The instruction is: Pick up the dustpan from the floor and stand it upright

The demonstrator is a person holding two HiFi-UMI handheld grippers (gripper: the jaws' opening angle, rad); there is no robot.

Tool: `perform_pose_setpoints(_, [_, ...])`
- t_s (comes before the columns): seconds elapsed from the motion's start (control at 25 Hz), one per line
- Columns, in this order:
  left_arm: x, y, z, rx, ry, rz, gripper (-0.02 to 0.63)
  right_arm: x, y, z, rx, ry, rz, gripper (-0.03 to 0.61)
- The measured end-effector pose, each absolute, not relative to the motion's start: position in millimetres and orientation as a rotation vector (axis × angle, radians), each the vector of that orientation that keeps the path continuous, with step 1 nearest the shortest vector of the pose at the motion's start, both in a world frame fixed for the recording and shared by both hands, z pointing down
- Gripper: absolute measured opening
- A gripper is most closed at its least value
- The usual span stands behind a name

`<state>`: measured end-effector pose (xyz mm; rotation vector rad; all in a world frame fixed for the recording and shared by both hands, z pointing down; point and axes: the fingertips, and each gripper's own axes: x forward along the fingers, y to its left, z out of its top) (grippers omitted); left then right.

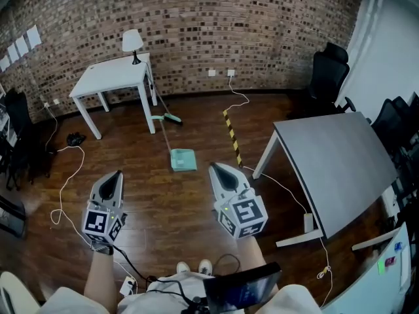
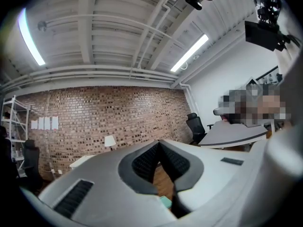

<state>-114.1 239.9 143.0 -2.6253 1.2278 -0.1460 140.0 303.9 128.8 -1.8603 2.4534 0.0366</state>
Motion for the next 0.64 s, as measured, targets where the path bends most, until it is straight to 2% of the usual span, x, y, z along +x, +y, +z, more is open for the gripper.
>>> perform_pose_setpoints(0.64, [-131.7,238.7,140.4,-2.646,1.26,-0.073,-0.003,123.7,297.2,120.0,-1.868,2.447,0.068,-0.016])
